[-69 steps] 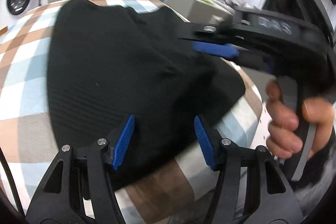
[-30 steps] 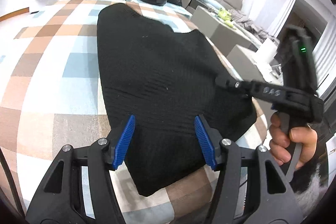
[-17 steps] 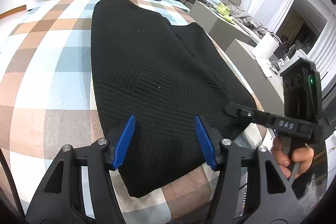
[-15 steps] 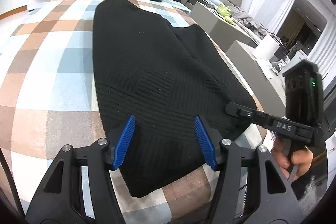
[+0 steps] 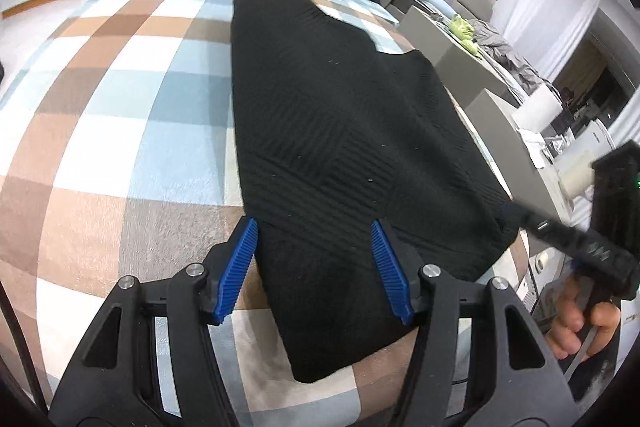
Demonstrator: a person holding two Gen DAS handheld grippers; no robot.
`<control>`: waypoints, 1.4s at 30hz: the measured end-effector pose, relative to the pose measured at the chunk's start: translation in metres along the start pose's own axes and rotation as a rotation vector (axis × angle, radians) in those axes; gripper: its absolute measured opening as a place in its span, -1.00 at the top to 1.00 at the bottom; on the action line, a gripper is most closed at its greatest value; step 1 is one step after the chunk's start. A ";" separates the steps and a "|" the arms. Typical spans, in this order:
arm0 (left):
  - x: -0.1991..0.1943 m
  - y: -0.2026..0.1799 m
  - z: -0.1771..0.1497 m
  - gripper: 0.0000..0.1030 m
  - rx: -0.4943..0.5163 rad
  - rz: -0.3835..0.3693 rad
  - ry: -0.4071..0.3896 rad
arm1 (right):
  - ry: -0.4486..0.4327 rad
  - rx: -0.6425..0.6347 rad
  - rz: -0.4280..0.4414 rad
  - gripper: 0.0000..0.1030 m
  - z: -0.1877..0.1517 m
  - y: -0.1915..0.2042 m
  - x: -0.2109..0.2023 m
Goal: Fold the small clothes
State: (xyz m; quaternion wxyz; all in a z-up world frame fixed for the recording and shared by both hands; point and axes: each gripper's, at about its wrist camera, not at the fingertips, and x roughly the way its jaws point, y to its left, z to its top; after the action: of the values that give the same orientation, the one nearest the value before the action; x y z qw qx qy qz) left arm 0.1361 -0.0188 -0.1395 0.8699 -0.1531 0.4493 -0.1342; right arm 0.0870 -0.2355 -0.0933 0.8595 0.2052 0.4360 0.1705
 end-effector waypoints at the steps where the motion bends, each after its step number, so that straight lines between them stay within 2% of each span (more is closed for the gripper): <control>1: 0.002 0.002 0.001 -0.09 -0.012 0.004 0.002 | -0.020 0.014 -0.003 0.28 0.002 -0.003 -0.004; 5: 0.013 0.004 0.005 -0.09 -0.026 0.015 0.011 | -0.078 0.109 -0.049 0.28 0.005 -0.029 -0.010; 11: 0.026 0.002 0.015 -0.07 -0.028 0.014 0.005 | -0.019 0.139 -0.058 0.28 -0.002 -0.036 0.008; 12: 0.027 0.003 0.017 -0.02 -0.036 0.013 0.001 | -0.014 0.135 -0.055 0.28 -0.004 -0.036 0.009; 15: 0.031 0.009 0.022 0.50 -0.057 0.045 -0.016 | -0.008 0.130 -0.052 0.28 -0.005 -0.036 0.010; 16: 0.032 0.012 0.023 0.59 -0.066 0.047 -0.026 | -0.006 0.130 -0.050 0.28 -0.005 -0.036 0.012; 18: 0.032 0.017 0.025 0.69 -0.081 0.043 -0.035 | 0.002 0.132 -0.045 0.28 -0.004 -0.036 0.015; 20: 0.030 0.017 0.027 0.74 -0.064 0.070 -0.045 | 0.013 0.125 -0.037 0.28 -0.005 -0.033 0.017; 22: 0.029 0.020 0.029 0.76 -0.050 0.085 -0.050 | 0.024 0.118 -0.033 0.28 -0.007 -0.031 0.019; 26: 0.022 0.040 0.032 0.76 -0.083 0.097 -0.062 | 0.052 0.110 0.008 0.28 -0.012 -0.021 0.029; 31: 0.014 0.050 0.032 0.70 -0.150 0.062 -0.036 | 0.066 0.101 0.025 0.25 -0.006 -0.016 0.035; 36: 0.001 0.048 0.029 0.39 -0.134 0.078 -0.055 | 0.066 0.096 0.046 0.25 0.006 -0.019 0.045; 38: -0.005 0.047 0.028 0.18 -0.127 0.087 -0.068 | 0.055 0.077 0.046 0.26 0.011 -0.015 0.052; 42: -0.012 0.046 0.029 0.17 -0.121 0.089 -0.083 | 0.049 0.023 0.026 0.30 0.022 -0.006 0.067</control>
State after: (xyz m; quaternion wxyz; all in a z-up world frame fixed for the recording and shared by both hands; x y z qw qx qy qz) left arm 0.1580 0.0322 -0.1327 0.8820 -0.1907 0.4266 -0.0615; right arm 0.1437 -0.2133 -0.1297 0.8438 0.2163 0.4564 0.1815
